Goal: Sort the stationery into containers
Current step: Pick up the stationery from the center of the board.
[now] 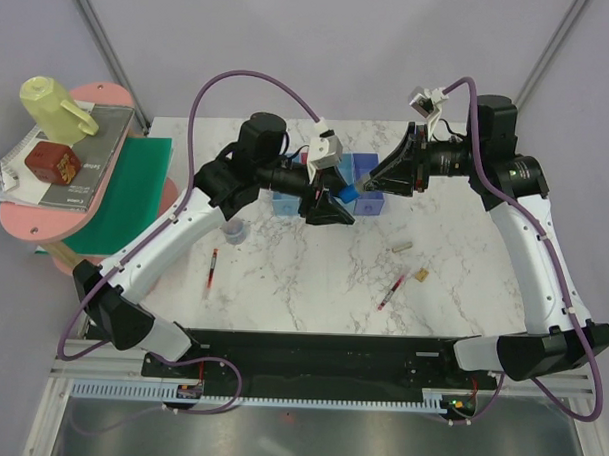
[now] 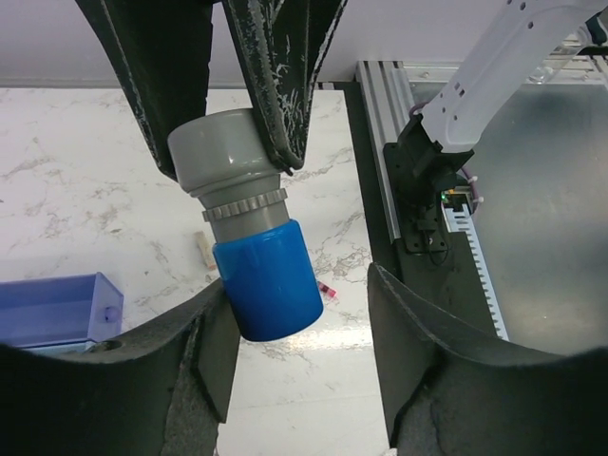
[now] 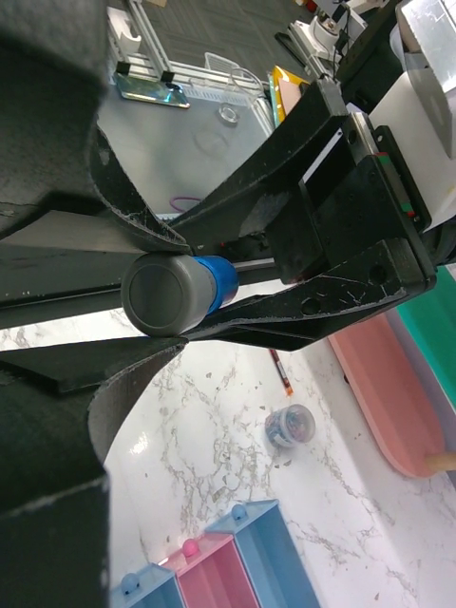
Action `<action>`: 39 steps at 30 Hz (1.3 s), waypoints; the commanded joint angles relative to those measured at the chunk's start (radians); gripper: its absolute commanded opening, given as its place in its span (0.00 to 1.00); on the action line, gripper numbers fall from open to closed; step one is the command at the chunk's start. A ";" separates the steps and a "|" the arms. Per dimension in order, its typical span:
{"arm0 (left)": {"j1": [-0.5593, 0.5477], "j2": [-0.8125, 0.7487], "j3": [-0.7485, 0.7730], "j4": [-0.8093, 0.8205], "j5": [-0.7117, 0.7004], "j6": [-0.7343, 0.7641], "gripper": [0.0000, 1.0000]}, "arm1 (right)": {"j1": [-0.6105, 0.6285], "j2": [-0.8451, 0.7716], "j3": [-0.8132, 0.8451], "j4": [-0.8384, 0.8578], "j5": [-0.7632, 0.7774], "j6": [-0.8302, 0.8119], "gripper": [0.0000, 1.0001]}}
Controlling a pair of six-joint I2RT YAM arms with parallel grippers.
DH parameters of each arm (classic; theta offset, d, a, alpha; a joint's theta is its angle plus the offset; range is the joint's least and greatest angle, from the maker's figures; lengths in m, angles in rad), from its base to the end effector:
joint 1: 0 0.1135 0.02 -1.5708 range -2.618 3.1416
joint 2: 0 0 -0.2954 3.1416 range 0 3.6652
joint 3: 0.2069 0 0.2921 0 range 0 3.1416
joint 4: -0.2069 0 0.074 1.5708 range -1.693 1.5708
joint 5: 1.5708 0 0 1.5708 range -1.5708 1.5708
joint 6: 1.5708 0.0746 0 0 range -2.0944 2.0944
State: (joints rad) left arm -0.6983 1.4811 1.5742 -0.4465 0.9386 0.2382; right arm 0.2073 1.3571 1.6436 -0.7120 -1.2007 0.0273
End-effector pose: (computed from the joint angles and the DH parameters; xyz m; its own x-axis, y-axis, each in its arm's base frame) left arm 0.2549 -0.2926 0.4532 -0.0312 0.2082 -0.9776 0.9951 -0.0856 -0.0499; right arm 0.2857 0.1312 0.4988 -0.4285 -0.0800 -0.9000 -0.8941 0.1815 0.4096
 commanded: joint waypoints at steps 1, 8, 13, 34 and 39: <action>-0.018 0.010 0.049 0.017 0.008 0.007 0.57 | -0.003 -0.004 0.025 0.062 -0.019 0.000 0.04; -0.023 0.022 0.072 0.011 -0.014 0.016 0.37 | -0.003 -0.026 -0.011 0.071 -0.011 -0.006 0.04; -0.024 0.021 0.084 -0.004 -0.035 0.035 0.23 | -0.005 -0.042 -0.056 0.085 0.000 -0.007 0.04; -0.024 -0.018 0.109 -0.038 -0.078 0.085 0.15 | -0.003 -0.115 -0.260 0.128 0.035 -0.017 0.07; -0.024 -0.021 0.115 -0.049 -0.086 0.096 0.15 | -0.005 -0.122 -0.278 0.128 0.043 -0.020 0.08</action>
State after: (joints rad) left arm -0.7094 1.5032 1.6119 -0.5735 0.8402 0.2981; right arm 0.2001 1.2446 1.3899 -0.5823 -1.1965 0.0334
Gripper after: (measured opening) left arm 0.404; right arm 0.426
